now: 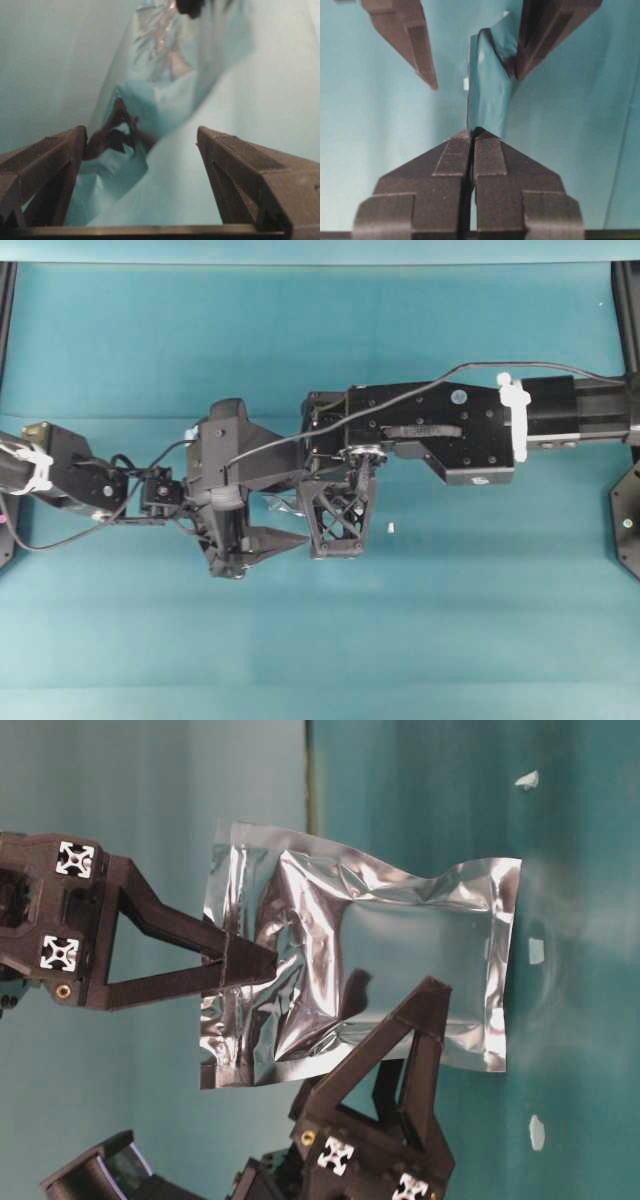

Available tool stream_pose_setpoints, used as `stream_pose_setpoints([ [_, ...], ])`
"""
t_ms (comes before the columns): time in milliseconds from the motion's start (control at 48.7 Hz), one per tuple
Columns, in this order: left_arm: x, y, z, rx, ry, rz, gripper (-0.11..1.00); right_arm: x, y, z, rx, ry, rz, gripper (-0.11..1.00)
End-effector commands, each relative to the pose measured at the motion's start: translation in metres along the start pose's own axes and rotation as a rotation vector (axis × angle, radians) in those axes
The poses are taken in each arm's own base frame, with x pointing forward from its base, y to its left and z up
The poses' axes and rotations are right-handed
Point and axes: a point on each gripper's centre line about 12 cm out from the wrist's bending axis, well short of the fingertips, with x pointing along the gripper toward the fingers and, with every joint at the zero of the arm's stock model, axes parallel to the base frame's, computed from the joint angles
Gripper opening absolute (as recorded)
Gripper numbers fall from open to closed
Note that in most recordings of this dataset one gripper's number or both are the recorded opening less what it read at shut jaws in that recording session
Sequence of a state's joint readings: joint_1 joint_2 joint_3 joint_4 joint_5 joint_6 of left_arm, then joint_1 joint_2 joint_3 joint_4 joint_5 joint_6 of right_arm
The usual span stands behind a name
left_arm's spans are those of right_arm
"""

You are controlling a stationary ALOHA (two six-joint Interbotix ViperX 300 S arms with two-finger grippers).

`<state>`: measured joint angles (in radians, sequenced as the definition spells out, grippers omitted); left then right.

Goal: Hand over the silver zip bag and make it stand upright.
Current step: 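Move the left gripper to the bag's hanging left edge, then close the left gripper on the bag's left edge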

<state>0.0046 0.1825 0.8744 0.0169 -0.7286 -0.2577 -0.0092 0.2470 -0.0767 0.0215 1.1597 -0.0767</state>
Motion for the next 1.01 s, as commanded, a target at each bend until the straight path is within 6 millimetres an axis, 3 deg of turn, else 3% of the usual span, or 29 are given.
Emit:
stream_pose_setpoints([
  [0, 0.006, 0.001, 0.006, 0.002, -0.028, -0.002, 0.96, -0.010, 0.001, 0.002, -0.012, -0.029, -0.003, 0.01],
  [637, 0.020, 0.007, -0.005, -0.001, 0.000, 0.013, 0.95, -0.011, 0.000, 0.002, -0.009, -0.032, -0.004, 0.01],
  [986, 0.023, 0.009, -0.005, -0.011, 0.005, 0.018, 0.81, -0.010, 0.000, 0.003, -0.010, -0.037, -0.004, 0.01],
])
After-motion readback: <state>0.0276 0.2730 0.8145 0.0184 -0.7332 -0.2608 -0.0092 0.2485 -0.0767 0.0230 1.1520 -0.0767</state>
